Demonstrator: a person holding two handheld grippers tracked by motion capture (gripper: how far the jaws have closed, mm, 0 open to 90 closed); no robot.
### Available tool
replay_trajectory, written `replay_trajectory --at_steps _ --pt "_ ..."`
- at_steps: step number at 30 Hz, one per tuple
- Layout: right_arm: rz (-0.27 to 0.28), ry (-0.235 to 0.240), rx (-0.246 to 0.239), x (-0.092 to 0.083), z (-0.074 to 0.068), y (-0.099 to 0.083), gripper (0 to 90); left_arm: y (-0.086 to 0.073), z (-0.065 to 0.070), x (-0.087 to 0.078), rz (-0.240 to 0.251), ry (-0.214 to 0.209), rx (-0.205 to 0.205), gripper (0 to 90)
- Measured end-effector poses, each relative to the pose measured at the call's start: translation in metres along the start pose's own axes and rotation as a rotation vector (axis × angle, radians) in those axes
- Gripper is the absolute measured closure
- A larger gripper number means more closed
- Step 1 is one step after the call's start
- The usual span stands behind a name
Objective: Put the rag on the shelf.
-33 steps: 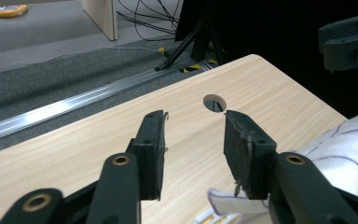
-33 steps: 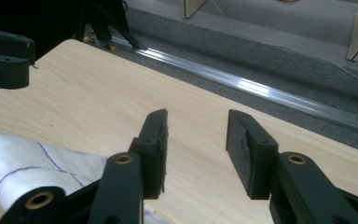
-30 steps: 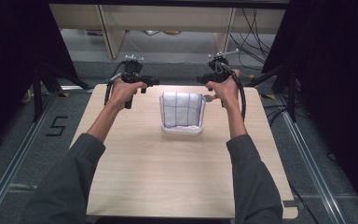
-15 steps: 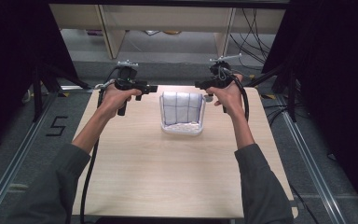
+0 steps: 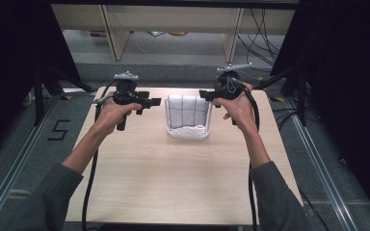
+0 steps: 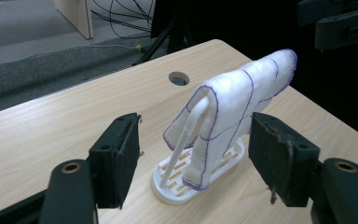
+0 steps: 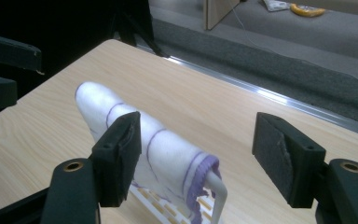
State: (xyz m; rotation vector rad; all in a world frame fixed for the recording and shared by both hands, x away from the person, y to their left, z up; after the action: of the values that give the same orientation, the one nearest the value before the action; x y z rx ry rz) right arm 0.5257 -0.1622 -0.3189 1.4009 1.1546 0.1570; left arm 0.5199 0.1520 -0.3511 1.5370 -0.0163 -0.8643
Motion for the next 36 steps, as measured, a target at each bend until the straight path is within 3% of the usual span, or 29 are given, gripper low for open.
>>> replay_trajectory --at_steps 3,4,9,16,24,28,29,30,36 --pt "0.007 0.009 0.002 -0.004 -0.002 -0.006 33.0 -0.004 0.003 -0.004 0.003 0.008 0.02 32.1" --pt "0.007 0.011 0.005 -0.005 -0.003 -0.01 32.7 -0.009 0.007 -0.008 0.006 -0.012 0.029 32.0" --pt "0.017 0.029 -0.008 -0.009 -0.007 -0.023 32.6 -0.02 0.014 -0.014 -0.003 -0.014 0.052 31.7" --pt "0.021 0.04 -0.024 -0.014 -0.016 -0.039 32.0 -0.033 0.02 -0.024 0.016 -0.033 0.045 30.9" --pt "0.067 0.068 -0.026 -0.022 -0.026 -0.063 31.3 -0.06 0.029 -0.033 0.007 -0.079 0.054 29.6" --pt "0.06 0.052 -0.039 -0.024 -0.031 -0.076 31.2 -0.075 0.034 -0.035 -0.003 -0.099 0.056 29.5" --pt "0.069 0.057 -0.024 -0.024 -0.033 -0.08 31.0 -0.078 0.036 -0.034 -0.002 -0.104 0.056 29.5" --pt "0.065 0.073 -0.039 -0.023 -0.032 -0.083 31.1 -0.08 0.038 -0.034 -0.008 -0.113 0.057 29.5" --pt "0.053 0.071 -0.035 -0.019 -0.035 -0.093 30.9 -0.091 0.046 -0.039 0.026 -0.138 0.06 28.9"
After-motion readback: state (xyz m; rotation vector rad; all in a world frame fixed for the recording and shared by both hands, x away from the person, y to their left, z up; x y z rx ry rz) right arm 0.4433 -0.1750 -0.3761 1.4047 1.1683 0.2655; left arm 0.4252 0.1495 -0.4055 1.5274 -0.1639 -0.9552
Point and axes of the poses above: each handheld gripper's, and its own axes: x roughly forward along the jaws, y roughly out of its top, z roughly to its right, the point moved 1 cm from there along x, roughly forward along the jaws, and after that the axes turned 14 degrees about y, right-handed, at the moved point
